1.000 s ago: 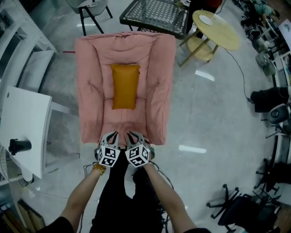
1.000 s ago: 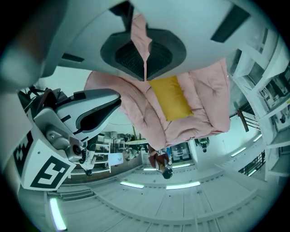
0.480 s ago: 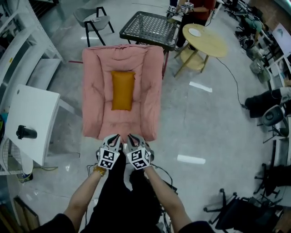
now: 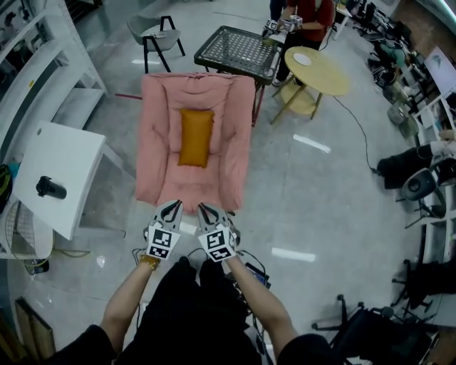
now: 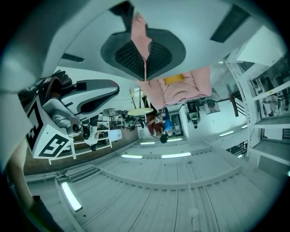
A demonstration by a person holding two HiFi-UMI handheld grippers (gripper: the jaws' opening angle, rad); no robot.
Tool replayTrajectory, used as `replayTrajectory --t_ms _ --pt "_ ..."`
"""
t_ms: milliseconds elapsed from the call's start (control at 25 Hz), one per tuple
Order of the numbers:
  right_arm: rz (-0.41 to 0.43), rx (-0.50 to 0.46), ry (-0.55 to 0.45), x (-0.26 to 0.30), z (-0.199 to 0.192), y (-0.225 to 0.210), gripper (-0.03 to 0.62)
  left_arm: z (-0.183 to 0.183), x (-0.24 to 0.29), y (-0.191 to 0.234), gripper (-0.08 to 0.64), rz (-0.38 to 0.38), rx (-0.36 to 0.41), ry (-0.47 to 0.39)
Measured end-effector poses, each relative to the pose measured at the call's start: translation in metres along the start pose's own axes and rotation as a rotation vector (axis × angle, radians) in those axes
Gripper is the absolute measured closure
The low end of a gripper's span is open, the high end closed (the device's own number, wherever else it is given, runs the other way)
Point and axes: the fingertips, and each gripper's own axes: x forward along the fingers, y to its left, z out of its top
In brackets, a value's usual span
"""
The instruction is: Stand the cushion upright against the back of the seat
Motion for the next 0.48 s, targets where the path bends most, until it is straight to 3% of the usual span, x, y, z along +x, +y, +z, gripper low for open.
replayTrajectory --t_ms 200,480 --pt "-0.041 0.005 -0.078 -0.016 0.053 0.016 0.568 0.036 -0.038 0.010 0.537 0.015 0.000 -0.091" --pt "-0.069 -0.002 -0.199 -0.041 0.111 0.072 0.571 0.061 -0.118 0.032 0.537 0.053 -0.014 -0.240"
